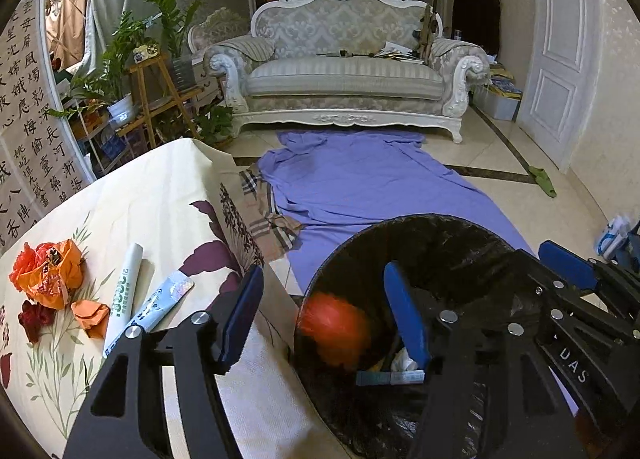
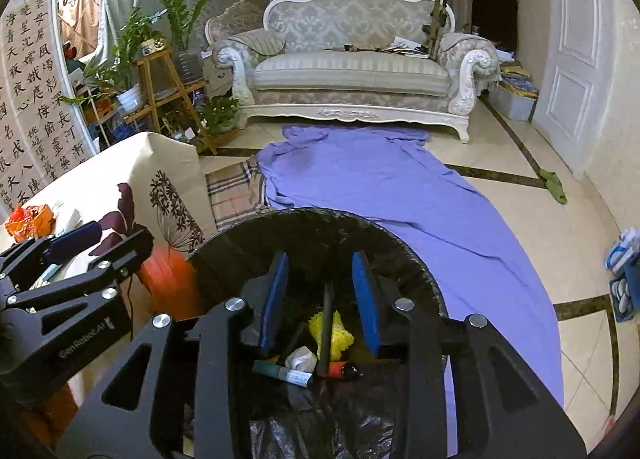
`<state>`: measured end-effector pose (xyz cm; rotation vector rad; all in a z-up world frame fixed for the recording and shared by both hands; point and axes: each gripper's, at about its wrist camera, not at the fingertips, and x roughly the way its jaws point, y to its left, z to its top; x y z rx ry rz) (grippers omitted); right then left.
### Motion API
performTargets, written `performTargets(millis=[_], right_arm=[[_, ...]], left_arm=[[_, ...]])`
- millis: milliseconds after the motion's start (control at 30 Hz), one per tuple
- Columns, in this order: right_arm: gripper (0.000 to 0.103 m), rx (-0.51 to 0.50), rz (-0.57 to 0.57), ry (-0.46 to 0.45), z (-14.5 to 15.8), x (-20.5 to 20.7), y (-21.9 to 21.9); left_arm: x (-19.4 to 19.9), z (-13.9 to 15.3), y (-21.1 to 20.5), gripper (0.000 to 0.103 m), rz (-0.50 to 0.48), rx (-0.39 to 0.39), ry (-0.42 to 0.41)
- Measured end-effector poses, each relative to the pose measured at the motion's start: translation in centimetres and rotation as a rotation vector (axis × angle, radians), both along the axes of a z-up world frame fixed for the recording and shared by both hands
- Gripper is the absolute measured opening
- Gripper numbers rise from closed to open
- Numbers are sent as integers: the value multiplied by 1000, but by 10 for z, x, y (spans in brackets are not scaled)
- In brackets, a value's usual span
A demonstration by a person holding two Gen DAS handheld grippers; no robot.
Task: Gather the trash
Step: 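Move back to the table and grasp the light blue tube with the right tool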
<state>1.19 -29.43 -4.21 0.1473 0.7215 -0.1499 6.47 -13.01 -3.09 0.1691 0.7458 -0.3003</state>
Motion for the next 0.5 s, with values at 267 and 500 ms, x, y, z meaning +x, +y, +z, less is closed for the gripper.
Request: performTargets(millis=[267, 500], right_arm=[[43, 1, -5, -2, 1, -1, 2], [47, 17, 37, 0, 7, 0, 20]], left_arm=[[-3, 6, 10, 75, 25, -11, -6], [-14, 15, 37, 76, 71, -15, -17]])
